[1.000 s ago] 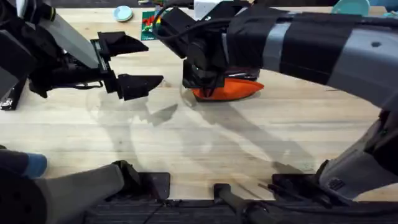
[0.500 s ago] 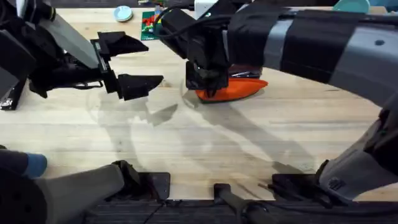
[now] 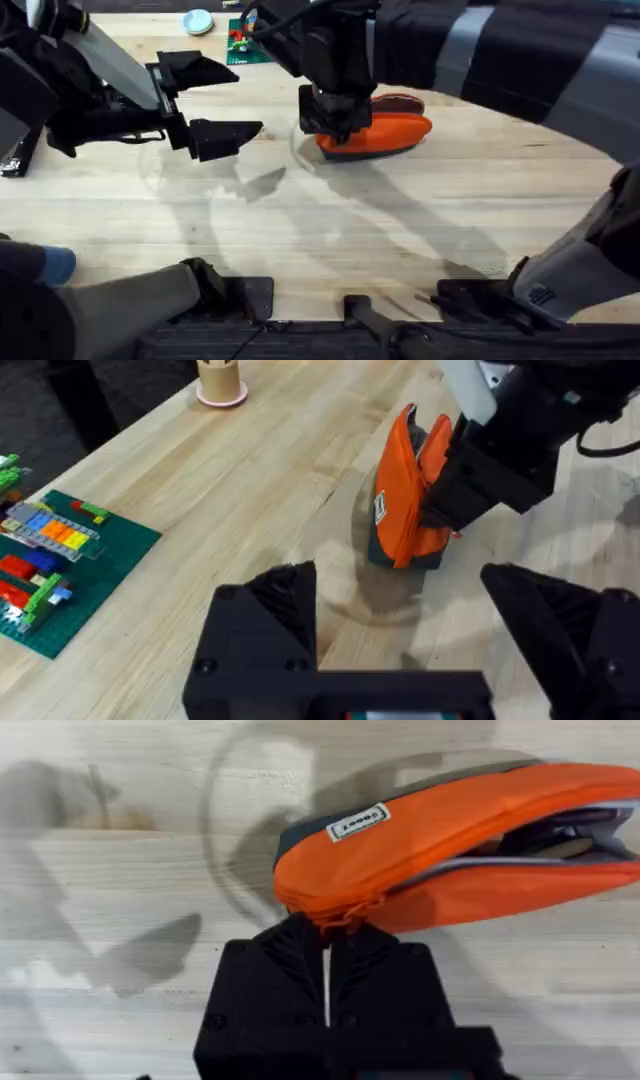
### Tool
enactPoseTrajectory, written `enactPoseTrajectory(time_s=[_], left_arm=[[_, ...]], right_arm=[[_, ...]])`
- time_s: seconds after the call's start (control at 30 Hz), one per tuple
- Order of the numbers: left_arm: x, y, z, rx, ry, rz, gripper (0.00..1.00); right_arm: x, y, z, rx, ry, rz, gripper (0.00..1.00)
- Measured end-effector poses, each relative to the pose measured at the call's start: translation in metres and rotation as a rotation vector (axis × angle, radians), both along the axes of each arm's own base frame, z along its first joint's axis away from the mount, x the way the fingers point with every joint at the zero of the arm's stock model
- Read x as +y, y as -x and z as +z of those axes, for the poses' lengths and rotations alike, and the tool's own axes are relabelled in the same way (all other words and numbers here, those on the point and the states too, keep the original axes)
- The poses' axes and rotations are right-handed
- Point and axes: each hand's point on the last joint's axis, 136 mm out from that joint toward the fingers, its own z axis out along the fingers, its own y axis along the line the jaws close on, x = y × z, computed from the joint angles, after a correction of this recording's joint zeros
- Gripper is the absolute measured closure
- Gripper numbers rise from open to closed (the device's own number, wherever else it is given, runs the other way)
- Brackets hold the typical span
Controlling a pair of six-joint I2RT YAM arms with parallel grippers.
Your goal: Unzip the bag, pick up the pens from the table one at a time and place them inside, then zip the bag closed.
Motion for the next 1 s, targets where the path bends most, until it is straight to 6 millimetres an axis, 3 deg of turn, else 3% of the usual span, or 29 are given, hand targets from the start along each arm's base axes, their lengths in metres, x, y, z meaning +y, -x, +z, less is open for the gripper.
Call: enactPoseTrajectory(time_s=[0.27, 0.53, 1.0], left_arm=[[0.0, -0.001, -0.003, 0.012, 0.006, -0.001, 0.008], [-0.01, -0.008, -0.039, 0.134, 0.076, -0.06, 0.009], [-0.048, -0.012, -0.075, 0.154, 0.091, -0.221, 0.007]], right_arm=[[0.0, 0.0, 0.0, 0.001, 0.001, 0.003, 0.971], [0.0, 0.0, 0.0, 0.0, 0.001, 0.003, 0.971], [0.0, 0.0, 0.0, 0.0, 0.0, 0.003, 0.971]])
